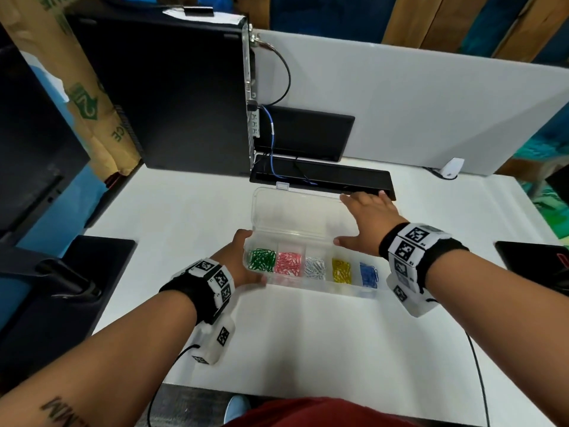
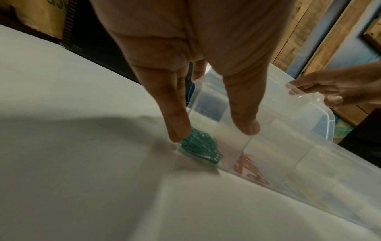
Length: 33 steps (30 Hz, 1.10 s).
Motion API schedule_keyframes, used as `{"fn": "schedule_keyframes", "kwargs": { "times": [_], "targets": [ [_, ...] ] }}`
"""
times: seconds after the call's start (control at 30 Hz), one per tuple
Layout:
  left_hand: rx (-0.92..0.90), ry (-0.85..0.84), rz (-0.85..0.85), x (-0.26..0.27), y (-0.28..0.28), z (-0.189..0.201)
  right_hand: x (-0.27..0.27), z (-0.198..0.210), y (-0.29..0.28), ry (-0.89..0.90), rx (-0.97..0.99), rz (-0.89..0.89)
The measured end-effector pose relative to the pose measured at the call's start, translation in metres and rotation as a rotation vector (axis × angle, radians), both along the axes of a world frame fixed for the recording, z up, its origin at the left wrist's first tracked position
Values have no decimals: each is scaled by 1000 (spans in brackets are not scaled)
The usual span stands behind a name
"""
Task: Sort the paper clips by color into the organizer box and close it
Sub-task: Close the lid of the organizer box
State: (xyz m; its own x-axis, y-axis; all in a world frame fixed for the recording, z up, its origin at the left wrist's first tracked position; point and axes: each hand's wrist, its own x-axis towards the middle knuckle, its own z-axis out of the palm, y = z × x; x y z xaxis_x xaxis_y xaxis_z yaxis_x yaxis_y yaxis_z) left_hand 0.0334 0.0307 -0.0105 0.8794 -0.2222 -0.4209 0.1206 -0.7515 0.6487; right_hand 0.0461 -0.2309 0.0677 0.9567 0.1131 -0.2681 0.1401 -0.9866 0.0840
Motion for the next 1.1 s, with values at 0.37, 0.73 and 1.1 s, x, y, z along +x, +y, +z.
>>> {"fn": "schedule_keyframes", "kwargs": {
  "times": [0.37,0.73,1.1],
  "targets": [
    [178,-44,-56,2,-7,1,-35,7,-4,-23,127,88],
    [-56,50,119,3,-4,-13,-57,-24,6,148,249,97],
    [432,-214,-503,-3,-31,17,-59,-41,0,280,237,113]
  ]
}}
